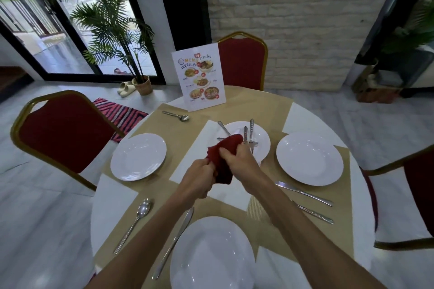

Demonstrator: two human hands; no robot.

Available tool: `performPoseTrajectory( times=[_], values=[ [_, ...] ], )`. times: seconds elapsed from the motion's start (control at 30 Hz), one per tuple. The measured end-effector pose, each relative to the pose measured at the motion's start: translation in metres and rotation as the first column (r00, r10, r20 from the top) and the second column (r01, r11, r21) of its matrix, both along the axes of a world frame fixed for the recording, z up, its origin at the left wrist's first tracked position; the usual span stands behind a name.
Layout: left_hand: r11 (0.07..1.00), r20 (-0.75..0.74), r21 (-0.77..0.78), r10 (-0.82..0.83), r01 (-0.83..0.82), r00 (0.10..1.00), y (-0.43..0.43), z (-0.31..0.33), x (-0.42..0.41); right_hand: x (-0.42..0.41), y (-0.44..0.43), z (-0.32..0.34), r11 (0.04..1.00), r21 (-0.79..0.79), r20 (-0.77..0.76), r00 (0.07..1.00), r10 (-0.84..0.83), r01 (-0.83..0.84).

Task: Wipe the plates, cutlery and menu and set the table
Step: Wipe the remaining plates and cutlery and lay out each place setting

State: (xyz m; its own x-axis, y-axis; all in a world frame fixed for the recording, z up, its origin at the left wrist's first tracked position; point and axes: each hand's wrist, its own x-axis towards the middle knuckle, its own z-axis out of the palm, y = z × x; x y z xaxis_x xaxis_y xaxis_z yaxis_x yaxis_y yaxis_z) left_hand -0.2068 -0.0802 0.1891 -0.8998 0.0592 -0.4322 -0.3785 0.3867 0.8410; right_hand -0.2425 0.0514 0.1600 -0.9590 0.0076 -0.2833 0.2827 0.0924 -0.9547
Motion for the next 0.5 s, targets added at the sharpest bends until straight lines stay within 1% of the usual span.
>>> performPoseTrajectory(
  times=[0.03,0.07,0.1,0.13,0.17,0.23,0.27,0.3,0.37,0.4,0.47,0.5],
  values=[
    [1.0,0.017,0.012,-0.017,0.017,1.0,-0.002,0.0,0.001,-0.002,0.004,0.0,0.999,0.031,-0.001,1.0,0.018,-0.018],
    [0.999,0.009,0.002,-0.045,0.045,0.999,-0.004,0.0,0.002,-0.01,0.012,-0.001,0.999,0.026,0.0,1.0,-0.022,0.022],
    [0.996,-0.028,-0.042,-0.084,0.083,0.996,-0.005,0.002,0.001,-0.017,0.021,0.003,0.996,-0.023,0.003,0.997,-0.082,0.082],
    [0.985,-0.087,-0.122,-0.135,0.124,0.987,-0.007,0.005,-0.002,-0.027,0.031,0.004,0.982,-0.08,0.03,0.986,-0.167,0.169],
    [0.962,-0.152,-0.22,-0.196,0.16,0.969,-0.008,0.007,-0.005,-0.035,0.04,0.005,0.951,-0.139,0.059,0.961,-0.27,0.275],
    [0.91,-0.258,-0.378,-0.282,0.172,0.924,-0.016,0.011,-0.015,-0.044,0.054,0.002,0.848,-0.228,0.123,0.878,-0.462,0.478],
    [0.893,-0.293,-0.423,-0.298,0.157,0.908,-0.024,0.011,-0.02,-0.045,0.06,0.0,0.812,-0.273,0.155,0.857,-0.492,0.516],
    [0.877,-0.314,-0.46,-0.31,0.142,0.897,-0.034,0.009,-0.026,-0.046,0.066,-0.003,0.813,-0.321,0.171,0.874,-0.454,0.485],
    [0.843,-0.321,-0.521,-0.341,0.136,0.884,-0.054,0.005,-0.039,-0.044,0.07,-0.008,0.833,-0.445,0.18,0.945,-0.274,0.327],
    [0.826,-0.313,-0.545,-0.359,0.143,0.88,-0.063,0.002,-0.047,-0.043,0.067,-0.007,0.845,-0.477,0.201,0.966,-0.161,0.24],
    [0.784,-0.296,-0.596,-0.417,0.175,0.86,-0.076,-0.003,-0.063,-0.043,0.054,-0.002,0.891,-0.451,0.232,0.971,0.063,0.05],
    [0.759,-0.284,-0.618,-0.458,0.205,0.842,-0.082,-0.005,-0.073,-0.046,0.047,-0.001,0.914,-0.402,0.232,0.961,0.148,-0.043]
  ],
)
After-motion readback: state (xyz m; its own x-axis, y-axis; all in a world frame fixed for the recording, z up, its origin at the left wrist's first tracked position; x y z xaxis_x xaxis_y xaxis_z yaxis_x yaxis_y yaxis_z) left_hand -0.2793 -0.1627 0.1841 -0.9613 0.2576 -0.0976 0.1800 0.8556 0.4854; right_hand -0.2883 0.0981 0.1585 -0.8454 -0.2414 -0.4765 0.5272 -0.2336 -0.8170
